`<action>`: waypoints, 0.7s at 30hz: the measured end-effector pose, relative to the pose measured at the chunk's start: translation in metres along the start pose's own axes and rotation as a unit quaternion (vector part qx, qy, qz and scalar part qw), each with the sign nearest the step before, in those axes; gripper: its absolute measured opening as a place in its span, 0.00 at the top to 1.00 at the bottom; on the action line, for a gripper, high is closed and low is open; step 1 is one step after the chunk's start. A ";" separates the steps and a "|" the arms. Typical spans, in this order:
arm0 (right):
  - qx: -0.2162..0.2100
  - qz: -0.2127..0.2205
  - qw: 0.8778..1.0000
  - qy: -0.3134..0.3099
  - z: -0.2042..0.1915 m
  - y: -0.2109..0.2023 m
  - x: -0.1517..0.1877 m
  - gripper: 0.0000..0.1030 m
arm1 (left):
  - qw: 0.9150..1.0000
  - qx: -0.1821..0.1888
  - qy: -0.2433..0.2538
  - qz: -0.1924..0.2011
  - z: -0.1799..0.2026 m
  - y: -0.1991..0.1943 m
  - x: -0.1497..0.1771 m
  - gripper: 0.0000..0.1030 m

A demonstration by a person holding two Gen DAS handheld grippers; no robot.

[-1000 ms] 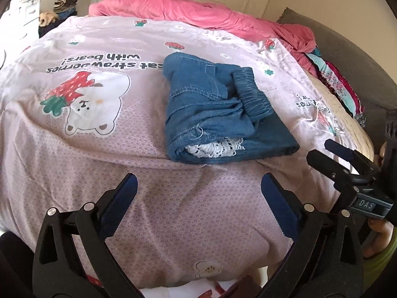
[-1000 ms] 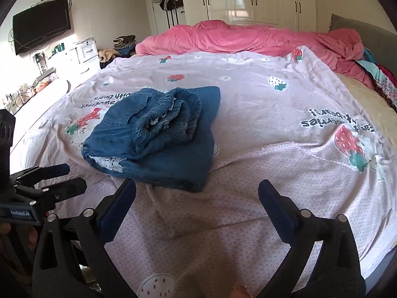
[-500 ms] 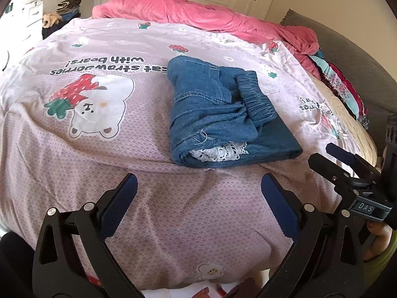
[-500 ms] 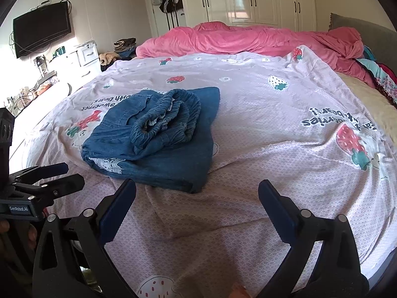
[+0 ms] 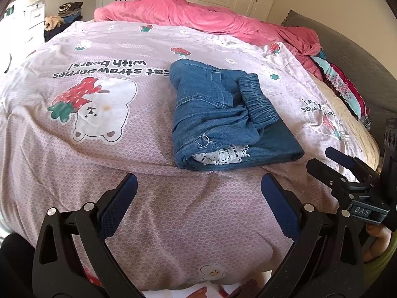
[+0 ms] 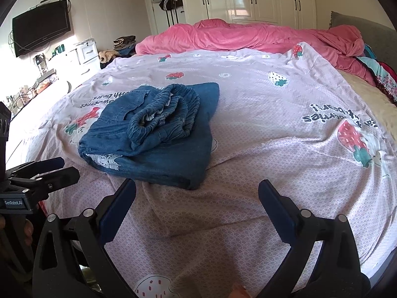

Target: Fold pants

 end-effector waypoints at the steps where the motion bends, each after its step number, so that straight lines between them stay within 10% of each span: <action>1: 0.000 -0.001 1.000 0.000 0.000 0.001 0.000 0.04 | 1.000 -0.001 0.000 0.001 0.000 -0.001 0.000 0.09; 21: 0.001 -0.003 1.000 0.001 0.000 0.000 0.002 0.04 | 1.000 -0.004 0.005 0.001 0.002 -0.002 0.000 0.09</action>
Point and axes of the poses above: each gripper's, at about its wrist camera, not at the fingertips, and y roughly the way its jaws point, z to its right, x to its underside, the point moved 5 cm from there along y, roughly the way its jaws point, and after that the axes turned 11 degrees about z, right-handed, at the moved point
